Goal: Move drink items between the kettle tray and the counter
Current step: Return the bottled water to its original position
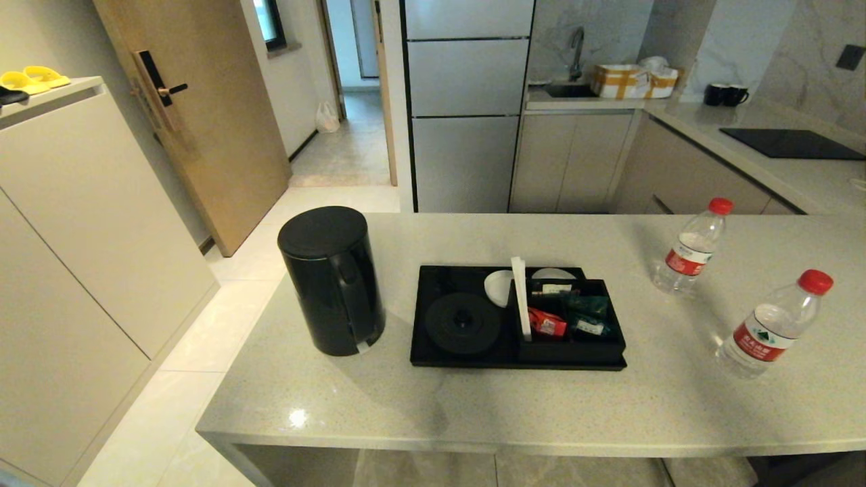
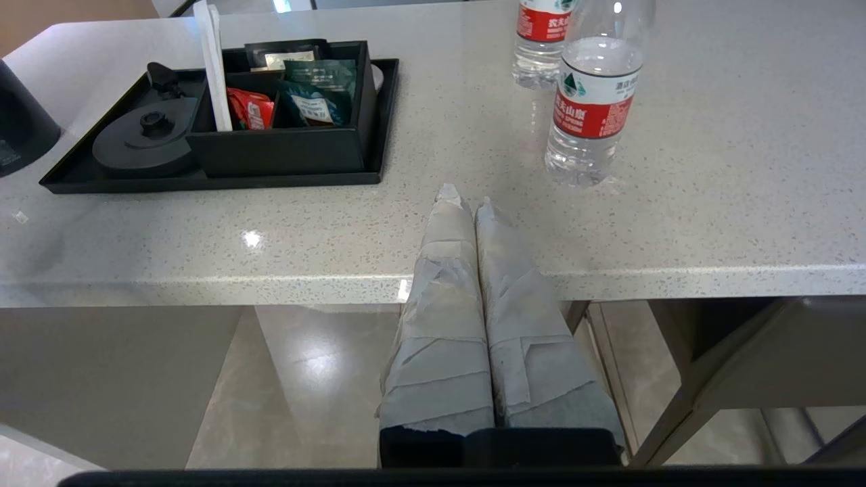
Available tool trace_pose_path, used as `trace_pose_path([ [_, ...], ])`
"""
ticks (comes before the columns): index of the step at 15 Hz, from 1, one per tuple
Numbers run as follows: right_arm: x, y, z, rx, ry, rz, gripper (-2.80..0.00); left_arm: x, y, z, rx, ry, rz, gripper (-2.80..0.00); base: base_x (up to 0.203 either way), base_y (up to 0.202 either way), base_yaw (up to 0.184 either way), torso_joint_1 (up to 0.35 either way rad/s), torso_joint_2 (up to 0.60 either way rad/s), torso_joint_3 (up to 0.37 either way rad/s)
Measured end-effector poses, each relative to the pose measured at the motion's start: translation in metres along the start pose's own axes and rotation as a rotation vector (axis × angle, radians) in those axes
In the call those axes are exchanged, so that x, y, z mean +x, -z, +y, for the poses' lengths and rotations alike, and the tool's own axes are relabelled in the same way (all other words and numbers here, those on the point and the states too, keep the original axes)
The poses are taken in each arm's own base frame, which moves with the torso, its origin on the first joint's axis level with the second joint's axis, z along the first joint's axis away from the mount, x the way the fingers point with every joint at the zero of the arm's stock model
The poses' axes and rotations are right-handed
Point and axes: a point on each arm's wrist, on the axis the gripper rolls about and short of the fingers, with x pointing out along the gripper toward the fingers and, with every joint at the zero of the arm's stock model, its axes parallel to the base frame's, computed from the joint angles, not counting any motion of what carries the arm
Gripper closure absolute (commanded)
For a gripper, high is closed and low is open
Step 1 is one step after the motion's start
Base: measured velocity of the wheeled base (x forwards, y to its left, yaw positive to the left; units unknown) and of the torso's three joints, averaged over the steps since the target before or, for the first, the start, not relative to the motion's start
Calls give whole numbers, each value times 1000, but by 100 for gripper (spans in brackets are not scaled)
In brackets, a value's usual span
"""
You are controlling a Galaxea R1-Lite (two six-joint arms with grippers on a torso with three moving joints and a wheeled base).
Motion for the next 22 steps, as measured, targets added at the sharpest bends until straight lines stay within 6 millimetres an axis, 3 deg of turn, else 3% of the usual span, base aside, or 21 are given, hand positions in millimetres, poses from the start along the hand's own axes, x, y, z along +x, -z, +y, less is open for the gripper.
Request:
trace_pose_path([
  [22,0,0,0,1,0,0,0,0,0,0,0,0,0,0,0,0,0,0,0,0],
])
